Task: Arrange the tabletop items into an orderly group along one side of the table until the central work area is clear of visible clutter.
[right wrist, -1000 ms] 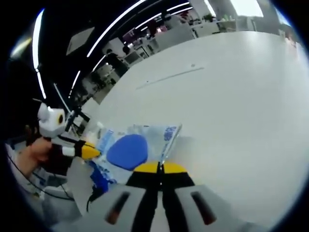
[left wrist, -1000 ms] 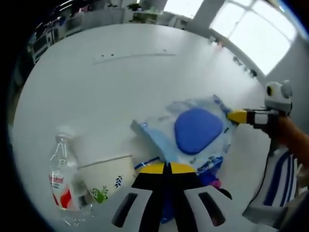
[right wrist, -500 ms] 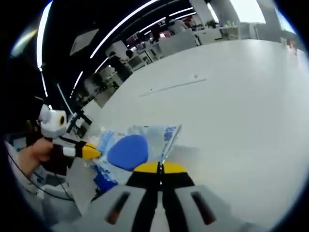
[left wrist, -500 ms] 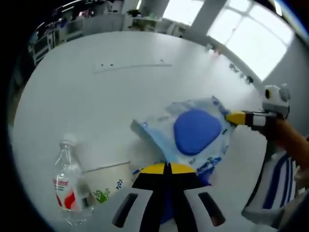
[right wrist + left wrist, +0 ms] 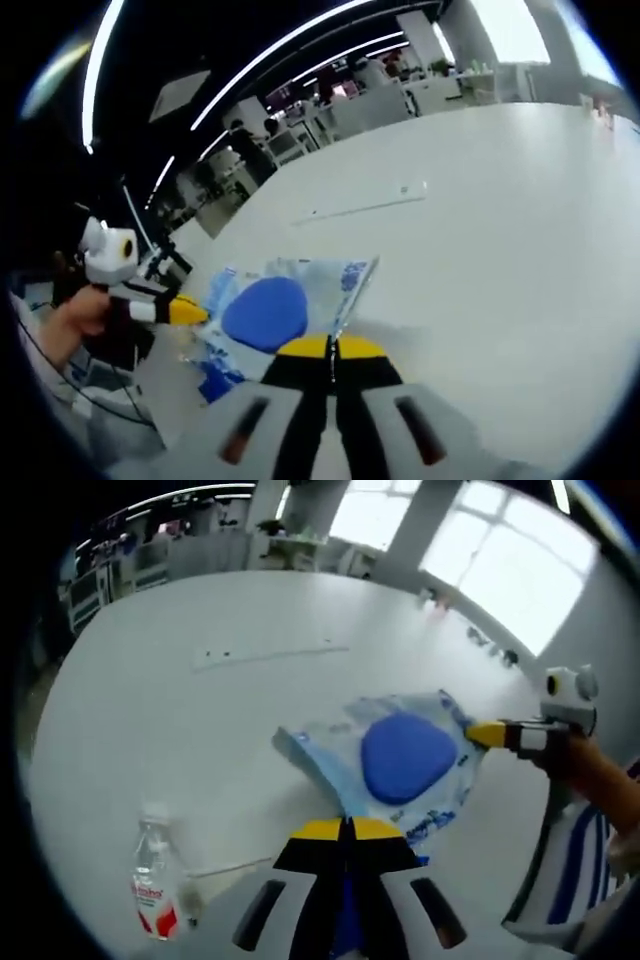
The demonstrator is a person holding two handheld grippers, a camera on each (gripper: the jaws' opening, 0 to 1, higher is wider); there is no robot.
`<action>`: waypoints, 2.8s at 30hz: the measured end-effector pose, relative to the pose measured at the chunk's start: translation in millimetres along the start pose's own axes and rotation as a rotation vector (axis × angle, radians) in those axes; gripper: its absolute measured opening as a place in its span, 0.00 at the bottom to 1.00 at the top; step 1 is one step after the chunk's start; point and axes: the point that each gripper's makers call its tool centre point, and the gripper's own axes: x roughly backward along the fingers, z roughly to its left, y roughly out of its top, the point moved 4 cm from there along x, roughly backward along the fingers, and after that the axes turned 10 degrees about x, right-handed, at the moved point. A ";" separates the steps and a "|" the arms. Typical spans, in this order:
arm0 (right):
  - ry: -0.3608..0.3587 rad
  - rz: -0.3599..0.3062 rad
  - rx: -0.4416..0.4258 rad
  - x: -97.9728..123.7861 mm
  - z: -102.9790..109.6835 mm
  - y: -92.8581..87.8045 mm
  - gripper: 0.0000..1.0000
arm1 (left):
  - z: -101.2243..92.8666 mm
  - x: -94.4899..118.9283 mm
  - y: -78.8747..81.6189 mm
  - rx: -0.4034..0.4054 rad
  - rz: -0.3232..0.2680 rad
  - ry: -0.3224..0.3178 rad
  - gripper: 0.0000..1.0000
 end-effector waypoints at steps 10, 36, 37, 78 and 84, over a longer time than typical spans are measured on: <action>-0.015 -0.043 -0.010 2.2 -8.0 19.0 0.00 | -5.4 -5.8 16.7 -0.027 -0.033 -0.009 0.00; -0.052 0.003 0.011 -34.8 -42.2 6.5 0.00 | 11.3 -57.3 17.4 -0.070 0.006 0.012 0.00; -0.053 0.006 0.011 -35.5 -42.3 5.7 0.00 | 12.0 -58.9 17.0 -0.074 0.008 0.014 0.00; -0.102 0.040 -0.019 -61.1 -69.9 -16.4 0.00 | 21.7 -95.2 12.7 -0.095 0.043 0.053 0.00; -0.099 0.035 -0.025 -62.5 -71.7 -16.5 0.00 | 22.7 -96.7 11.1 -0.101 0.048 0.054 0.00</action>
